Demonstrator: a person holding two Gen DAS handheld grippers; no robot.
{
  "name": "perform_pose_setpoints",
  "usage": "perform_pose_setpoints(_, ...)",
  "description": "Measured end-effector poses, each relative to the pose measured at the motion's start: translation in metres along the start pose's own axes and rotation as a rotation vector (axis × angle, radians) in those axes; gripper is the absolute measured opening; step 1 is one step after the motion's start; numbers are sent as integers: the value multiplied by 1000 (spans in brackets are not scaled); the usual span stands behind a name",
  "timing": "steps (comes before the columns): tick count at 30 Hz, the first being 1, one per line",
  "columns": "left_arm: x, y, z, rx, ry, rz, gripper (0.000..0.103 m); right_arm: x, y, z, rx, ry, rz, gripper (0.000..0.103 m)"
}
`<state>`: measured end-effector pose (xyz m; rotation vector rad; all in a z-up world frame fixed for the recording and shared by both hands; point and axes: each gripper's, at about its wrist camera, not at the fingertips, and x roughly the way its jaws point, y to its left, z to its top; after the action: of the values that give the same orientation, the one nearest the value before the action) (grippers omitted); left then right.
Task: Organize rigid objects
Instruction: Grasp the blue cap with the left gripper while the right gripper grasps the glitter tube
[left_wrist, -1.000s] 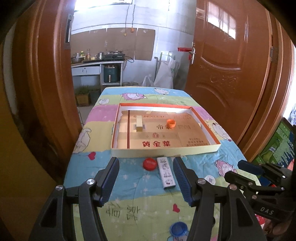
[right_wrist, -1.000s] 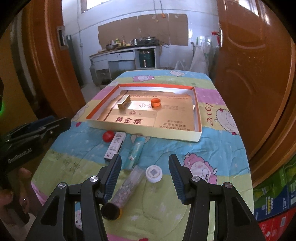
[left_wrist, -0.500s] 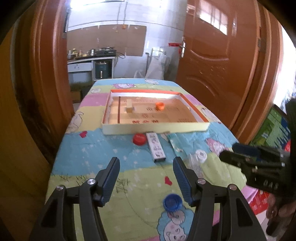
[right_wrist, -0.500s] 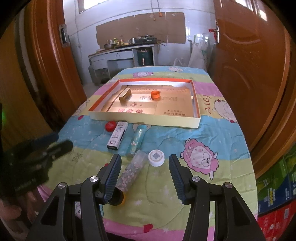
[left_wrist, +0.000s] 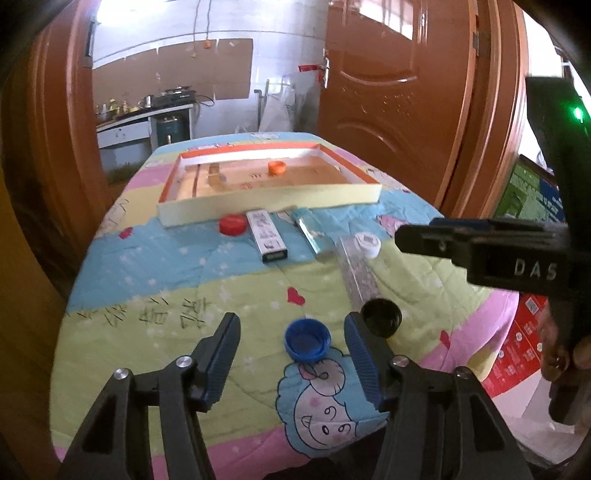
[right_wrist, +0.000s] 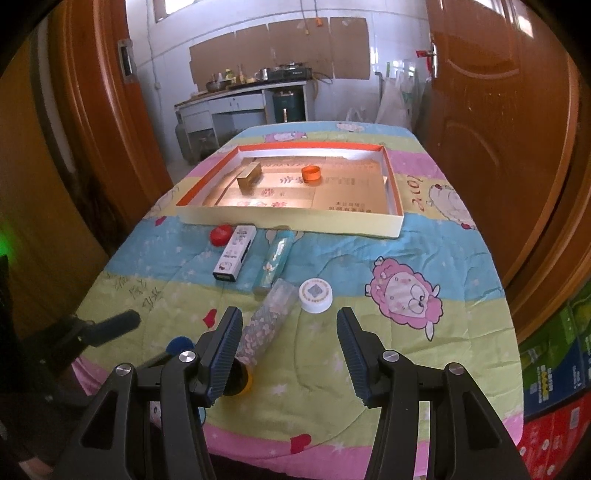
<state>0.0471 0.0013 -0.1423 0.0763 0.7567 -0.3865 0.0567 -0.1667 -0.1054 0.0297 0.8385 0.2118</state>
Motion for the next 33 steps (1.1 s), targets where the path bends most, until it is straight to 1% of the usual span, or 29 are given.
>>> perform_pose_setpoints(1,4,-1,-2,3,9,-1,53,1,0,0,1,3,1,55)
perform_pose_setpoints(3,10,-1,-5,11,23,-6,44,3,0,-1,2,8,2,55)
perform_pose_setpoints(4,13,-2,-8,16,29,-4,42,4,-1,-1,1,9,1,55)
perform_pose_setpoints(8,20,-2,-13,26,36,-10,35,7,-2,-2,5,19,0,55)
perform_pose_setpoints(10,21,-3,-14,39,29,-2,34,10,-1,-2,7,27,4,55)
perform_pose_setpoints(12,22,-1,-15,31,22,-8,31,15,0,-3,10,40,14,55)
perform_pose_setpoints(17,22,9,-12,-17,16,-54,31,31,8,-6,17,88,59,55)
perform_pose_setpoints(25,23,27,-9,-114,17,-150,30,50,12,0,48,121,87,55)
perform_pose_setpoints(30,24,29,-9,-124,13,-164,30,66,14,0,67,164,96,55)
perform_pose_setpoints(32,24,29,-8,-119,11,-160,30,70,16,0,63,169,91,52)
perform_pose_setpoints(33,24,29,-8,-118,10,-159,30,72,18,1,51,164,73,45)
